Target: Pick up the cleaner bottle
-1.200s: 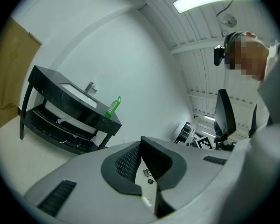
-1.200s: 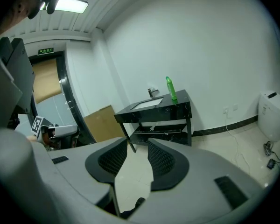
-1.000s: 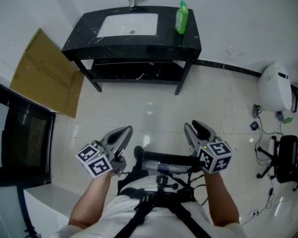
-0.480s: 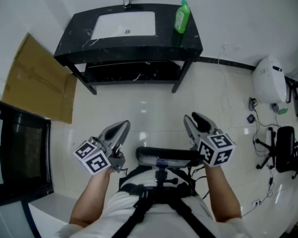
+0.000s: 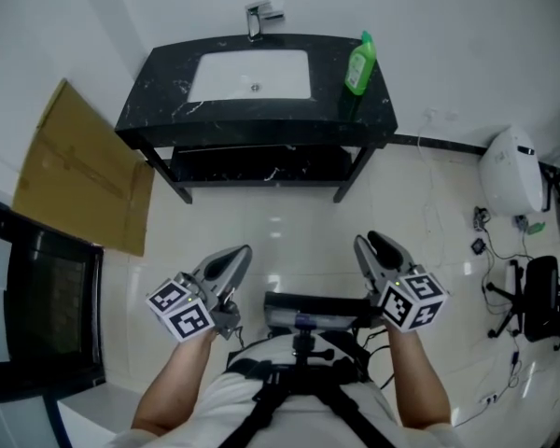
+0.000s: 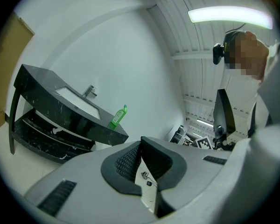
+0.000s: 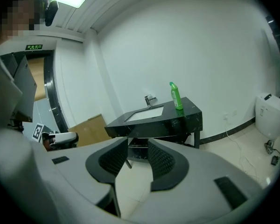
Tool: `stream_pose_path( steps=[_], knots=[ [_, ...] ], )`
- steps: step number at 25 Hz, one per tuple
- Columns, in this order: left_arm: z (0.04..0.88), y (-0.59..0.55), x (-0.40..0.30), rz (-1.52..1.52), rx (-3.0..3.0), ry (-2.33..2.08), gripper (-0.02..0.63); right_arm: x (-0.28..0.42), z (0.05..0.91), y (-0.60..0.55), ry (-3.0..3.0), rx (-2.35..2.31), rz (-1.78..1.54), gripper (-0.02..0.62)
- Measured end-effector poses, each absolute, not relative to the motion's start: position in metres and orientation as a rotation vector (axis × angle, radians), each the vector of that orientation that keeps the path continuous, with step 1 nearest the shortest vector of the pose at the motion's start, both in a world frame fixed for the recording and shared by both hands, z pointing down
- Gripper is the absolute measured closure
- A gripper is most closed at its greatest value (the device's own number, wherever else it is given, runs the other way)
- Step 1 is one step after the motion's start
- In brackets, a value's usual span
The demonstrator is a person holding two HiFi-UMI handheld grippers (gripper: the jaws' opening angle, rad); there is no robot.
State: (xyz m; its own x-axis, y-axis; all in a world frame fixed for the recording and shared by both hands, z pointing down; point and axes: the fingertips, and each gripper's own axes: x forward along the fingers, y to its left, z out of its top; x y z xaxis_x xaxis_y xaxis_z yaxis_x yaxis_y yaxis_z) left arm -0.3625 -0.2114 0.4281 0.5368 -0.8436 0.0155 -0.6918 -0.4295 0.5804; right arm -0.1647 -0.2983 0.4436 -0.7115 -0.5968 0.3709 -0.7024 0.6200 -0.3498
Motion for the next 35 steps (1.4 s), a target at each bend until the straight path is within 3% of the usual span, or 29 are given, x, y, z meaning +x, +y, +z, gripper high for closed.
stream_pose_path(
  steps=[9,35],
  knots=[
    [0.43,-0.223,-0.386,-0.377,2.255,-1.214,0.612,-0.181,0.442,-0.31,-2.605,1.109,0.641,0.463],
    [0.419,-0.337,-0.368,-0.333,2.231,-1.361,0.612,-0.168,0.449,-0.443,-2.599,1.033,0.569,0.486]
  ],
)
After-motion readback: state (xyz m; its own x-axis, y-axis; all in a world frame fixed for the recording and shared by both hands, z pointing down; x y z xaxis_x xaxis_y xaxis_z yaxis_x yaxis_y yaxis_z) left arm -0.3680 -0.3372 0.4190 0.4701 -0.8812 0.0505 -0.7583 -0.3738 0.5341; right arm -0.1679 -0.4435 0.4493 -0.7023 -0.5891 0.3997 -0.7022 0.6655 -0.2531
